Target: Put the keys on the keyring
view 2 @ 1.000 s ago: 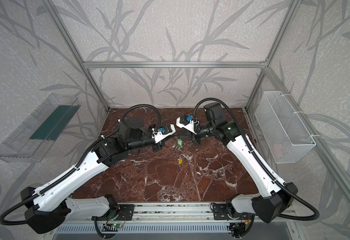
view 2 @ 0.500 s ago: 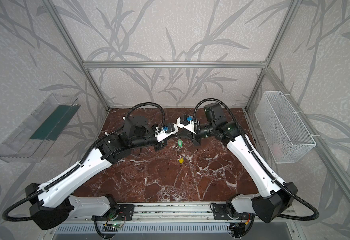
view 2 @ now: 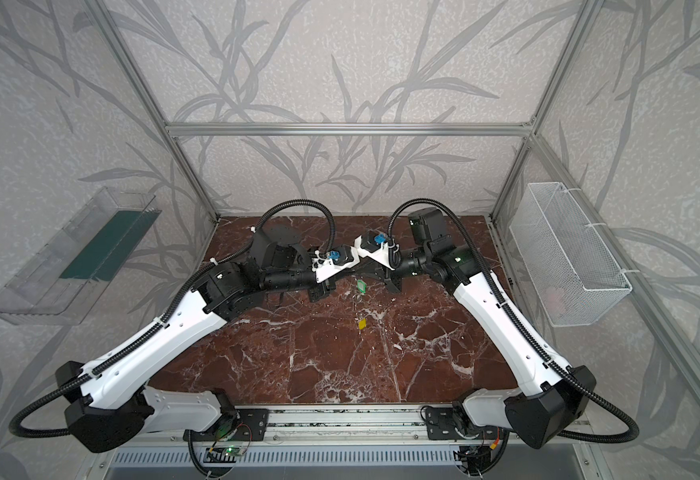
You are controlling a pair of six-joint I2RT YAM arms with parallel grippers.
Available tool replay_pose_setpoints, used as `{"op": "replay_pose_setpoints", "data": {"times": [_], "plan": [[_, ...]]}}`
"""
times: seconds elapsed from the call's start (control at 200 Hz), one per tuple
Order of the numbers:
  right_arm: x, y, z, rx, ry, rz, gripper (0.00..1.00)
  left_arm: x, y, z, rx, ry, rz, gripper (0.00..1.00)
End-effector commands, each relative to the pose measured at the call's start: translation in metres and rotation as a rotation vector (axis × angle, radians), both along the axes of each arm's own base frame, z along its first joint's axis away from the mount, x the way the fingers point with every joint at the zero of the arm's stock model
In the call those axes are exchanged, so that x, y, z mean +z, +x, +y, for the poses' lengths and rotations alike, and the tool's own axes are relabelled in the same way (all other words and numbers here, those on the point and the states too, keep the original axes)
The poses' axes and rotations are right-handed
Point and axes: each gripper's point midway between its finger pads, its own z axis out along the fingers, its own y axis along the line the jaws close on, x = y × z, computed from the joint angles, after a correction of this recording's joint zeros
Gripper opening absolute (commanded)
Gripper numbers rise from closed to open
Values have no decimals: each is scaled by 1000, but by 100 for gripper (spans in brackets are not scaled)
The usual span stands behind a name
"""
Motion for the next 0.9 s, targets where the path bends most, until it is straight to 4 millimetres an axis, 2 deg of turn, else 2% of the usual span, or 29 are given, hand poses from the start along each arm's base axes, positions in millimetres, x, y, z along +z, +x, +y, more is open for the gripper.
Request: {"op": "replay_pose_setpoints", "data": {"times": [0.0, 0.155, 0.34, 0.895], "plan": [[24, -12, 2, 42, 71, -73, 0, -20, -3, 0, -15, 71, 59, 15], [24, -14, 1, 41, 72, -74, 0, -21, 7, 3, 46, 55, 63, 17], [24, -13, 1, 39, 72, -75, 0, -17, 9, 10, 67, 28, 58, 12], [26, -14, 2, 48, 82, -74, 0, -24, 1, 12, 26, 44, 91, 11]]}}
